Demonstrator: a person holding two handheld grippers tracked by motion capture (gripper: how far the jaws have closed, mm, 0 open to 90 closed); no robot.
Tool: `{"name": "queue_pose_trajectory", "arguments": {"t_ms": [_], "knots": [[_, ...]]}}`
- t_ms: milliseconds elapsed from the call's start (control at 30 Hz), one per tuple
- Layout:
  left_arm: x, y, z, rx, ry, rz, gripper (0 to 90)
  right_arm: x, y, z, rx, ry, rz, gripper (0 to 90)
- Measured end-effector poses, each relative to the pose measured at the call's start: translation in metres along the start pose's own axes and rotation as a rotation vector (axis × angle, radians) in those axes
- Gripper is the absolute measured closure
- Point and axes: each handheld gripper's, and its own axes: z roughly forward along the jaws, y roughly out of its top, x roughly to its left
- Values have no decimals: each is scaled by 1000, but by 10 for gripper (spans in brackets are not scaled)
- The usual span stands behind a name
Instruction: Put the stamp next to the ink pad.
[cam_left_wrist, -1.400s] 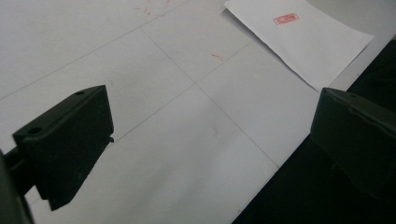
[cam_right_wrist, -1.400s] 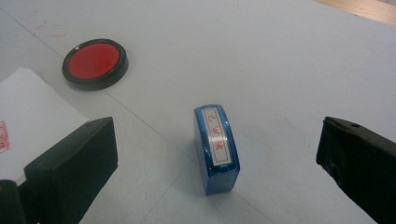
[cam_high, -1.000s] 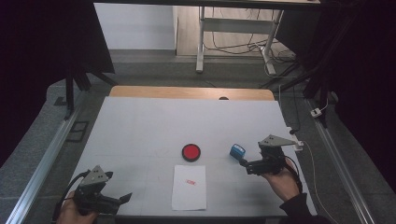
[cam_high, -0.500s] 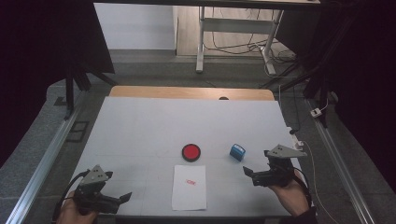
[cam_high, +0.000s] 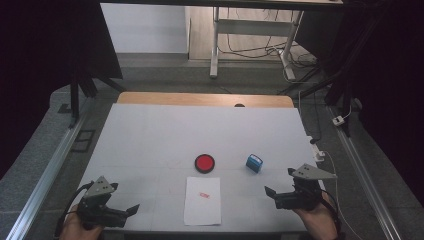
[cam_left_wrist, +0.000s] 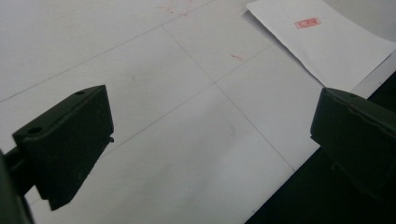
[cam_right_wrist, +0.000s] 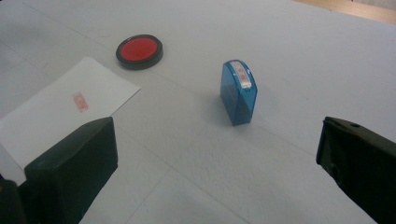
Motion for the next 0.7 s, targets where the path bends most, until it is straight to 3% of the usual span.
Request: {"name": "queue_pose_trajectory", "arguments": {"t_ms": [567,700], "knots": [[5,-2,-2,-3,26,-33,0,1,-30,-32,25,-42,76,0],[5,-2,-2,1,29,-42,0,2,-37,-34,55,-50,88,0]]}}
